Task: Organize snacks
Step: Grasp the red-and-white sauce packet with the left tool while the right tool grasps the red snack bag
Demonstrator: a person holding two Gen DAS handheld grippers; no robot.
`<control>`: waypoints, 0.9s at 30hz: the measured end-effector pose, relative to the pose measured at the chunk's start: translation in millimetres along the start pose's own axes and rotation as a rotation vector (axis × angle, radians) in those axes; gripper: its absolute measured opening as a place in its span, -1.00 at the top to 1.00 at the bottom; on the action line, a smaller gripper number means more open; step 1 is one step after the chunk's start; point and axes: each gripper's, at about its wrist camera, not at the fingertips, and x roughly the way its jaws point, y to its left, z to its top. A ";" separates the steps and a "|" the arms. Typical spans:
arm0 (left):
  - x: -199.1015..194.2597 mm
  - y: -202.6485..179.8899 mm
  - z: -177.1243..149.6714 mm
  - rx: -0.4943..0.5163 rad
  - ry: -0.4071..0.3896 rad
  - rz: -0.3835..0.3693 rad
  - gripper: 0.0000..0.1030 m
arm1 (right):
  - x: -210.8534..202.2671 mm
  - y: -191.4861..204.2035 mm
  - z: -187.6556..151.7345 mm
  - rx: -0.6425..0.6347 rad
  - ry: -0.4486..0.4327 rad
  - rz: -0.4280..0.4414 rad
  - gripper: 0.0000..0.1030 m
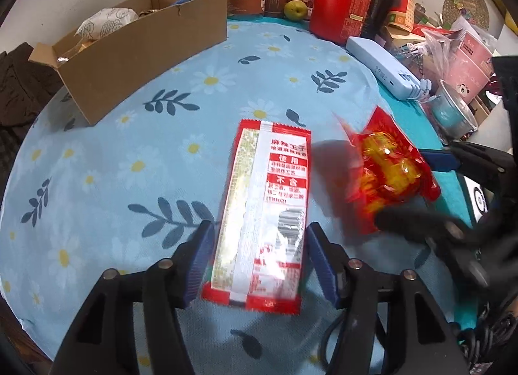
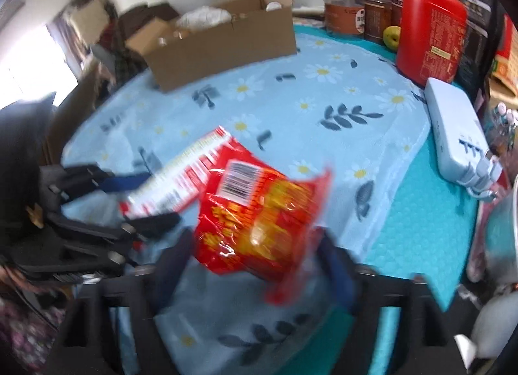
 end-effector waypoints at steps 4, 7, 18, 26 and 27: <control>5.6 -1.9 2.7 0.016 -0.016 0.059 -0.43 | 1.6 19.0 4.5 -0.053 -0.011 -0.084 -0.91; 5.3 7.5 3.7 -0.026 -0.026 0.054 -0.49 | 2.9 22.5 10.0 -0.058 -0.011 -0.149 -0.92; 2.6 27.4 0.3 -0.062 -0.046 0.069 -0.49 | 26.1 18.8 22.9 0.042 0.062 -0.197 -0.99; 5.3 27.0 2.1 -0.041 -0.061 0.066 -0.48 | 26.3 9.3 11.4 0.068 0.036 -0.226 -0.52; 5.4 26.9 2.3 -0.038 -0.067 0.063 -0.35 | 25.1 7.6 10.1 0.068 0.028 -0.217 -0.47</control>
